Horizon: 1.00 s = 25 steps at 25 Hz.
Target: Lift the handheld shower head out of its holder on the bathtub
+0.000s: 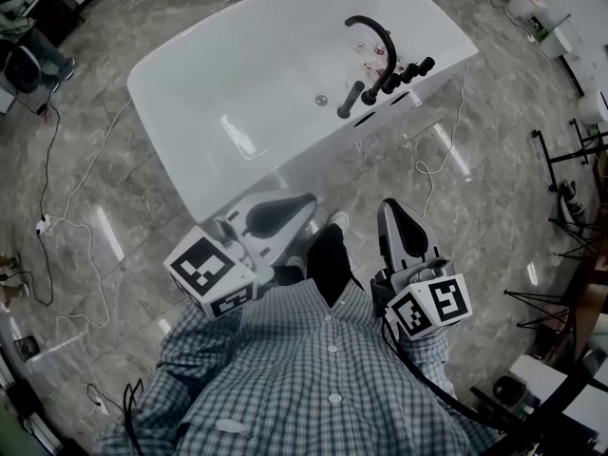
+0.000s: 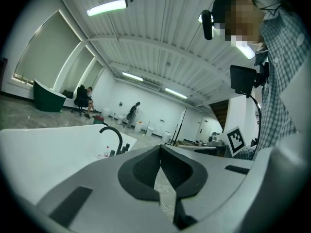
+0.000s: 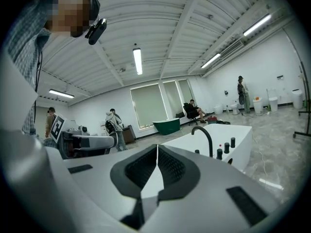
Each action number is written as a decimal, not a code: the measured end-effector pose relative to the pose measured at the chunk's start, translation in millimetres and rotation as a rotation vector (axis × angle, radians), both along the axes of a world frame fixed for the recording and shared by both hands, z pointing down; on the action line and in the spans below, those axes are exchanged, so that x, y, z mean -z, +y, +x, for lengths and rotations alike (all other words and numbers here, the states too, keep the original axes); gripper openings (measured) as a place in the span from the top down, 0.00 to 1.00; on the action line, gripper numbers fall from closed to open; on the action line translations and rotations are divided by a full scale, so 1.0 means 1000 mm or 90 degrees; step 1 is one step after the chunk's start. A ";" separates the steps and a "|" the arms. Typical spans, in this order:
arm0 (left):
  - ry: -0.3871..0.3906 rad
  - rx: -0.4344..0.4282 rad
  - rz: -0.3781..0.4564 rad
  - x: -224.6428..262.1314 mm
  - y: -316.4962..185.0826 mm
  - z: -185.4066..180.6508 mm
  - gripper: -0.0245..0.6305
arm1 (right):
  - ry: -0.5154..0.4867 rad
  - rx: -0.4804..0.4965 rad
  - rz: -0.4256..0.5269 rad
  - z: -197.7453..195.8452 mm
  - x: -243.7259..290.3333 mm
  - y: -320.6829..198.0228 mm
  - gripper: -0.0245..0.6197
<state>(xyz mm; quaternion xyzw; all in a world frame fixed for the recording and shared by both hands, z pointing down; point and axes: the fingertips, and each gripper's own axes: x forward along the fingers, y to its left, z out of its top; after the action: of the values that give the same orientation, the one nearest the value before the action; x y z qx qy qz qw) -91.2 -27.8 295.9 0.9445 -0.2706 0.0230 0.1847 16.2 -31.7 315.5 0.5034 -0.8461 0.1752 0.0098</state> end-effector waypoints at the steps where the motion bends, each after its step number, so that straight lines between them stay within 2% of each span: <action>1: 0.000 0.002 -0.001 -0.001 -0.005 0.002 0.95 | 0.000 0.004 0.000 0.001 0.000 -0.006 0.93; 12: -0.008 0.023 -0.008 -0.004 -0.088 0.055 0.95 | 0.005 0.054 0.000 0.039 -0.002 -0.098 0.93; 19: -0.008 0.071 -0.024 -0.013 -0.143 0.092 0.95 | 0.008 0.116 -0.004 0.068 -0.010 -0.162 0.93; 25: -0.016 0.119 -0.024 -0.018 -0.181 0.105 0.95 | 0.019 0.170 0.007 0.079 -0.014 -0.202 0.93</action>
<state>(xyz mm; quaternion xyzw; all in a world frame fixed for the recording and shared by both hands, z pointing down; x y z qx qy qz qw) 14.0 -208.3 313.7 0.9112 -0.3590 0.0225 0.2006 95.6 -233.6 329.9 0.3890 -0.9062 0.1603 0.0427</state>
